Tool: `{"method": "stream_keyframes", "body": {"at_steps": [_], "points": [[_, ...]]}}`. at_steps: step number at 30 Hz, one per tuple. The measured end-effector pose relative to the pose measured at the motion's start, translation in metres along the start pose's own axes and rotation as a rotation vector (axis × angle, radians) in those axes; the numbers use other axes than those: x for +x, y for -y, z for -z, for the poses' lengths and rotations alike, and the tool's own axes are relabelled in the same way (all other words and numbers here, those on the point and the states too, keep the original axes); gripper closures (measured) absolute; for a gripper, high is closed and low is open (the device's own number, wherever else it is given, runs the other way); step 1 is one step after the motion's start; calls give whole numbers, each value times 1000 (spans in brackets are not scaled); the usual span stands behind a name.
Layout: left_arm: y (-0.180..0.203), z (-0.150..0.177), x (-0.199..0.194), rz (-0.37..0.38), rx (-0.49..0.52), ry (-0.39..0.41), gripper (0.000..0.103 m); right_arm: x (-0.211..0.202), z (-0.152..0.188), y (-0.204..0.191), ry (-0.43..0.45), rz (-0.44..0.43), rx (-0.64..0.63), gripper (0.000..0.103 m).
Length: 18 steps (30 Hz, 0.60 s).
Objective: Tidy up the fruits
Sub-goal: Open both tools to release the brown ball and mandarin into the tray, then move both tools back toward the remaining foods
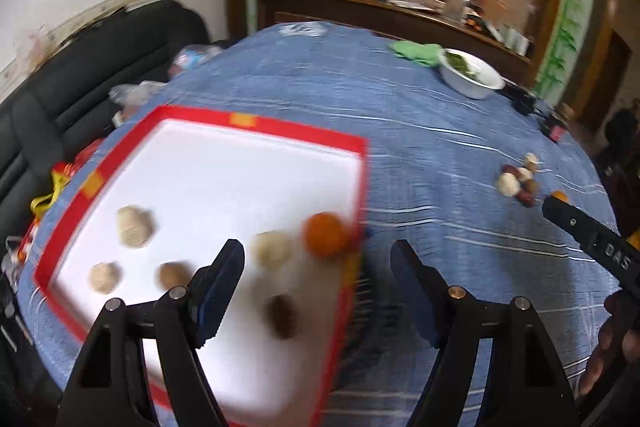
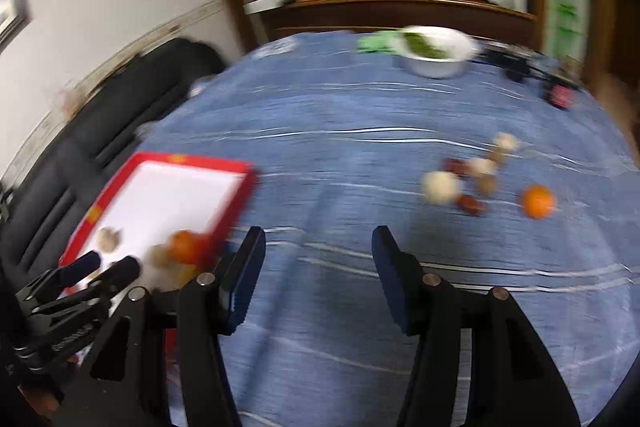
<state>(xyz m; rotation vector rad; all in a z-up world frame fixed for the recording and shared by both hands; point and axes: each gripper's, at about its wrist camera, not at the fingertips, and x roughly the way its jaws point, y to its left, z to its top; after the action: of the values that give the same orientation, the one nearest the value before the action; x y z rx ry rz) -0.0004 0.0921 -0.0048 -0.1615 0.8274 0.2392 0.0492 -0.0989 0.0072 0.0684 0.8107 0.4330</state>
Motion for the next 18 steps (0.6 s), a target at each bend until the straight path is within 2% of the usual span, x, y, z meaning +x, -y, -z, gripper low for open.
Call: {"method": "stream_keyframes", "body": {"at_steps": [3, 6, 9, 15, 18], "points": [[27, -7, 10, 53, 31, -23, 28, -4, 0, 48, 8, 88, 87, 46], [54, -14, 22, 68, 73, -34, 28, -4, 0, 95, 3, 168, 172, 46], [82, -21, 36, 73, 130, -39, 28, 1, -3, 125, -6, 208, 223, 46], [124, -38, 69, 93, 164, -58, 28, 16, -13, 151, -15, 230, 225, 47], [145, -45, 85, 93, 179, -67, 28, 31, -18, 155, -36, 230, 213, 53]]}}
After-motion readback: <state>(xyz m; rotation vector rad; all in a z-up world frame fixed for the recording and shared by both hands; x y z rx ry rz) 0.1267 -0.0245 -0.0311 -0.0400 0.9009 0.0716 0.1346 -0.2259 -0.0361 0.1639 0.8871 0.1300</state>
